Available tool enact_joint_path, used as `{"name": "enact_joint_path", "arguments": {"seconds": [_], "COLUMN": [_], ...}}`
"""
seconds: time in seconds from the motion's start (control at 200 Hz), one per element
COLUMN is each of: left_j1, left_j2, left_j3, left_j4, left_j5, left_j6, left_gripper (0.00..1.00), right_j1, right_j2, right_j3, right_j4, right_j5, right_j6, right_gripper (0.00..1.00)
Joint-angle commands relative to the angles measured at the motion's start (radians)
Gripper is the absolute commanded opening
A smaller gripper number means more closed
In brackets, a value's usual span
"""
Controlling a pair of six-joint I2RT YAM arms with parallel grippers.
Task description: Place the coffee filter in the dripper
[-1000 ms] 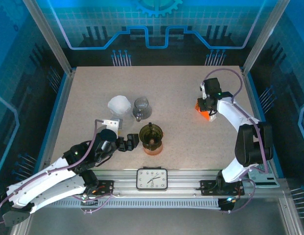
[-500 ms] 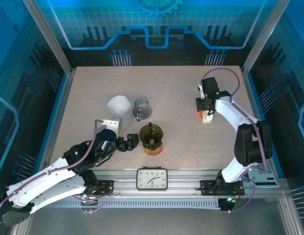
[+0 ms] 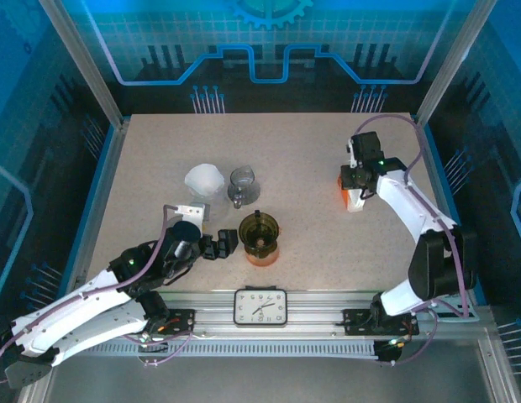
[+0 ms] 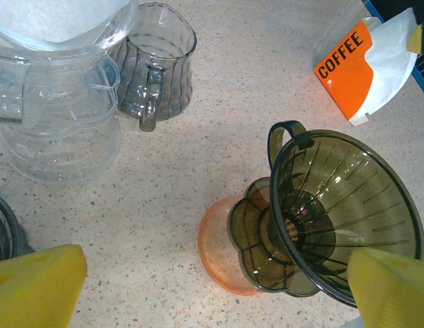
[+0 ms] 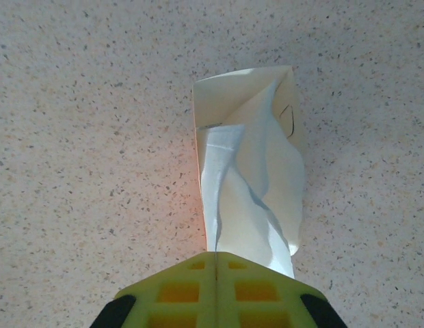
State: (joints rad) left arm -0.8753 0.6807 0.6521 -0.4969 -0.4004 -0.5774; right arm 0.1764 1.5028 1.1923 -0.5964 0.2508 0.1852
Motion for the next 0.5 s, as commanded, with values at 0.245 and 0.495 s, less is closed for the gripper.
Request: {"name": "enact_joint_path", "arguments": {"seconds": [0.245,0.495], "left_j1": [0.005,0.006], "left_j2": [0.005,0.028], "left_j3": [0.038,0.052], "left_j4": [-0.02,-0.013], "left_j5": [-0.006,0.031], "left_j6": [-0.005,0.011], "left_gripper": [0.99,0.99], "right_j1": [0.04,0.107], "right_j2": [-0.153,-0.272], "right_j3": [-0.052,-0.072], "right_j4": [-0.054,-0.069], "right_j5": [-0.025,-0.021], "right_j6": [0.058,0.05], "right_gripper": [0.0,0.0]}}
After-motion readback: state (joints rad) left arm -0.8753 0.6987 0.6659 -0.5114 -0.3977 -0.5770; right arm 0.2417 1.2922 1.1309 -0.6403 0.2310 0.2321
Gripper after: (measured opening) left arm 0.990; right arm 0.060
